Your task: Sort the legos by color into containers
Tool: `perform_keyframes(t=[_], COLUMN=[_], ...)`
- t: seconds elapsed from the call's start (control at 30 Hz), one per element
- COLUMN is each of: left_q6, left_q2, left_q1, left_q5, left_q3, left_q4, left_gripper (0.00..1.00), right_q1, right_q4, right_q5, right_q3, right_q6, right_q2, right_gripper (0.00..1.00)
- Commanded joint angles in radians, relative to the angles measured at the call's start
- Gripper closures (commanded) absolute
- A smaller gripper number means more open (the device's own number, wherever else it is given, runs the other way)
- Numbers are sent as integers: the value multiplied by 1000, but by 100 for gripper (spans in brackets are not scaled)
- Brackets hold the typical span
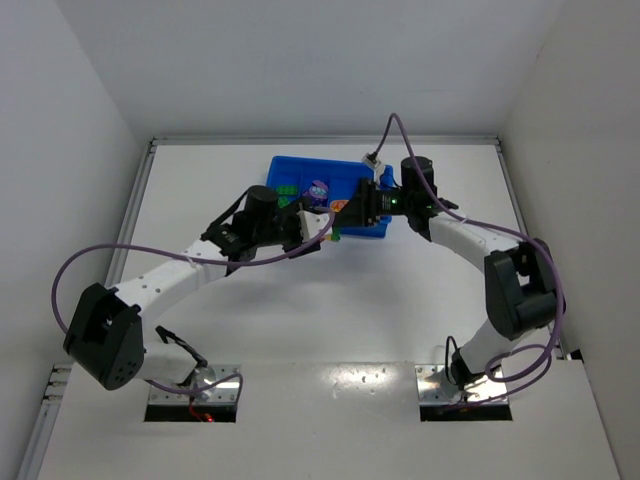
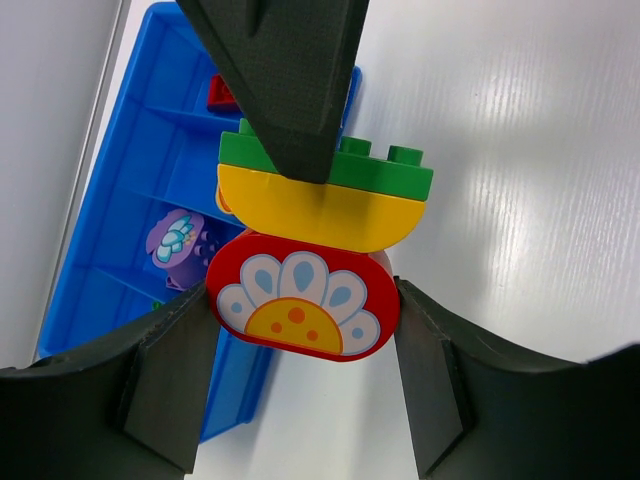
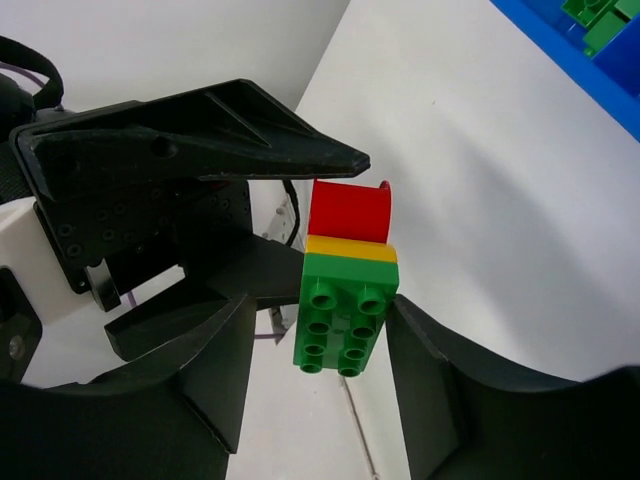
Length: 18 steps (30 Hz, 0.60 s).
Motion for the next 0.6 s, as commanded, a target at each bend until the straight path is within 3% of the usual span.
perform_keyframes(t=[0.0, 0.23, 0.47, 0.57], left_q6=[-18, -18, -18, -27], left_q2=[-37, -37, -37, -49], left_q1=[-10, -10, -10, -10], left_q5=[15, 15, -4, -24], left_q3=[-2, -22, -32, -51], left_q4=[63, 72, 99, 109], left_gripper=[80, 81, 85, 88], right_q1=[8, 8, -11, -21], right_q4=[102, 114, 114, 114], right_q5=[-45, -45, -55, -55], right_q3=[6, -3, -12, -21], right_q6=[15, 35, 35, 35], right_q2=[4, 4, 4, -16], right_gripper=[46, 55, 93, 98])
